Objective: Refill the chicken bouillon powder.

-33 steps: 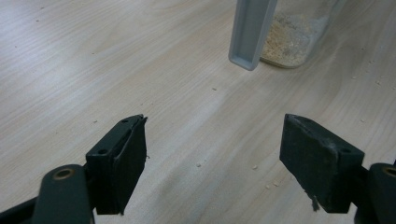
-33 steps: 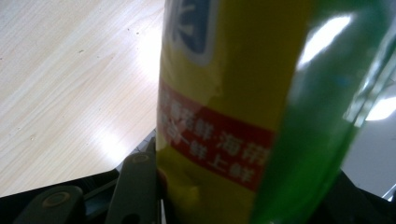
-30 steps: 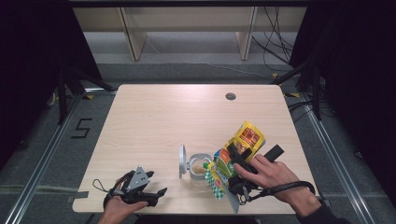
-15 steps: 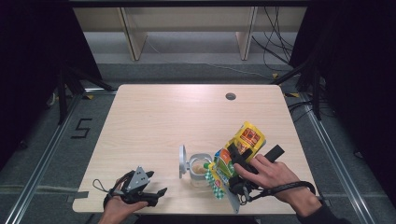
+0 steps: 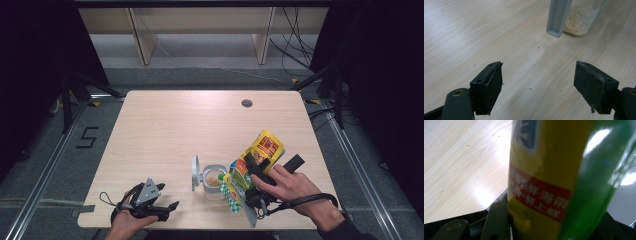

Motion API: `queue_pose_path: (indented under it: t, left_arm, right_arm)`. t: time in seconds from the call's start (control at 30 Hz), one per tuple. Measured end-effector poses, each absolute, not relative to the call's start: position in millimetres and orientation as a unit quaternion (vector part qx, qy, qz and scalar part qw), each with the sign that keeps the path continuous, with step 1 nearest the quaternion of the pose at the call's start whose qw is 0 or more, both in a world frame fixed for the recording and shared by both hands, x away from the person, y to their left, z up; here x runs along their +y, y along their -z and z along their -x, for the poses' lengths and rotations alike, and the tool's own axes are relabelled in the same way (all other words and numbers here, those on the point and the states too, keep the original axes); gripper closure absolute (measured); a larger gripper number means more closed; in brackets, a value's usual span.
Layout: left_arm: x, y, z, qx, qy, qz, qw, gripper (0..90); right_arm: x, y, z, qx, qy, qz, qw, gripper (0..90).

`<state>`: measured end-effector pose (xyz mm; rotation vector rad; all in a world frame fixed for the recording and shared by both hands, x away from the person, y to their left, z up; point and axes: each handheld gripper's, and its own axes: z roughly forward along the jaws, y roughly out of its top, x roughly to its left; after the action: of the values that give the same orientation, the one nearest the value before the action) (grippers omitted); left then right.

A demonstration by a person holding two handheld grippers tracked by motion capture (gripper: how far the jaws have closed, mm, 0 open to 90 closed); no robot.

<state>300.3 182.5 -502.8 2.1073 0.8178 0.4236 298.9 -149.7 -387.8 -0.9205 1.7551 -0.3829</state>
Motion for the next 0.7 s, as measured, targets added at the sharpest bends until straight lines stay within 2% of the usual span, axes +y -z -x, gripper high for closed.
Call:
queue_pose_path:
  t: [0.7]
  left_arm:
    - [182.9, 502.3, -300.3, 0.323, -0.166, -0.838, 0.408, 22.4]
  right_arm:
    - [-149.6, 386.8, -298.9, 0.737, 0.162, 0.388, 0.528, 58.6]
